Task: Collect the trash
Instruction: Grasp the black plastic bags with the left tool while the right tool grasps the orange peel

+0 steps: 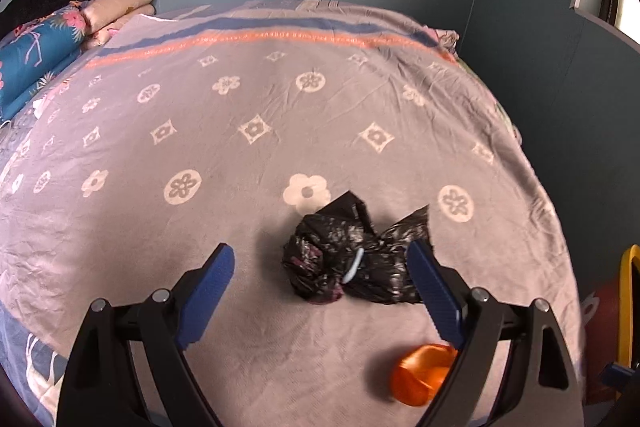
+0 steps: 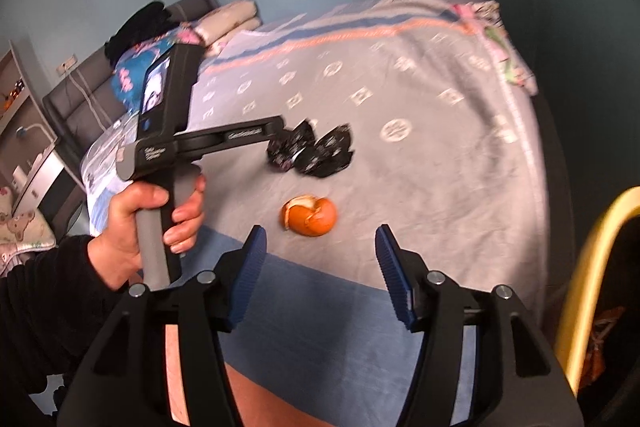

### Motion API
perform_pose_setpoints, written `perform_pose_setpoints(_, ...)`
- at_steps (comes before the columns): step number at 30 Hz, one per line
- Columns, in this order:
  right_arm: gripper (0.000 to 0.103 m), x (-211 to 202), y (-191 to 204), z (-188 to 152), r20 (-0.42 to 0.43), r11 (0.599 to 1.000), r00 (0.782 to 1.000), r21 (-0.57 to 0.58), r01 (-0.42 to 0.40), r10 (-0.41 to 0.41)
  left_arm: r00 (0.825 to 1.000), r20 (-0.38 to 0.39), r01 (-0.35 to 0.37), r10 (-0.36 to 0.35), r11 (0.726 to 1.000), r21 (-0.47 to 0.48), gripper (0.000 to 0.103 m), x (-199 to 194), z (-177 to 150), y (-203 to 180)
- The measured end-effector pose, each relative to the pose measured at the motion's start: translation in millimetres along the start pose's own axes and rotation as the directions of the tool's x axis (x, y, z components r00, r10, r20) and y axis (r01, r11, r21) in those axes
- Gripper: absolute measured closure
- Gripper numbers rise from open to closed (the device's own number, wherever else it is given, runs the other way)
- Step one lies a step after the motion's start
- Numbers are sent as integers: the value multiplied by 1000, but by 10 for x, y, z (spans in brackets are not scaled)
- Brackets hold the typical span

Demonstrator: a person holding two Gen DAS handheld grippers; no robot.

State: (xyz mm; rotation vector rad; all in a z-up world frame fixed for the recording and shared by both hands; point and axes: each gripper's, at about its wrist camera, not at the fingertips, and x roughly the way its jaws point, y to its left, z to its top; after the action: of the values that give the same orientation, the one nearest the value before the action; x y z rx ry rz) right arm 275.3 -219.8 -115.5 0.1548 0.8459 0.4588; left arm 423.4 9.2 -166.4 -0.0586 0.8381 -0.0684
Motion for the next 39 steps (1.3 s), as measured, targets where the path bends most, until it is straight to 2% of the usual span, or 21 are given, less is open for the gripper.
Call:
perform_pose_setpoints(6,43,532,97,65,-58,1000,998,-3,-17,17,999,-23,39,-40,999,-15,18,227,6,65)
perform_pose_setpoints(10,42,891,110,111,-94,999,995,-6,37,-37,998,-30,52,-52,999,-12,18,367,25,64)
perform_pose_setpoints(18,42,1320,113,169,-129,996,988,-36,77,-81,993,-68,96,-96,995,3,19,653,47,-20)
perform_pose_setpoints(24,45,1511,93,204,-141,998,988,-28,64,-67,988,-100,122,-119,992,19,40,804,-20,-69)
perform_pose_setpoints(26,54,1531,142,202,-138,997,988,-45,63,-69,990,-88,115,-112,993,20,55,796,-28,-55)
perform_pose_setpoints(29,61,1548,211,192,-124,994,988,-75,79,-88,990,-77,122,-122,993,3,66,767,-23,-10)
perform_pose_setpoints(34,72,1550,224,208,-120,993,987,-65,99,-107,994,-59,96,-94,995,21,74,694,3,-43)
perform_pose_setpoints(39,76,1507,203,237,-129,995,987,-39,94,-98,997,-37,74,-74,997,-6,76,553,49,9)
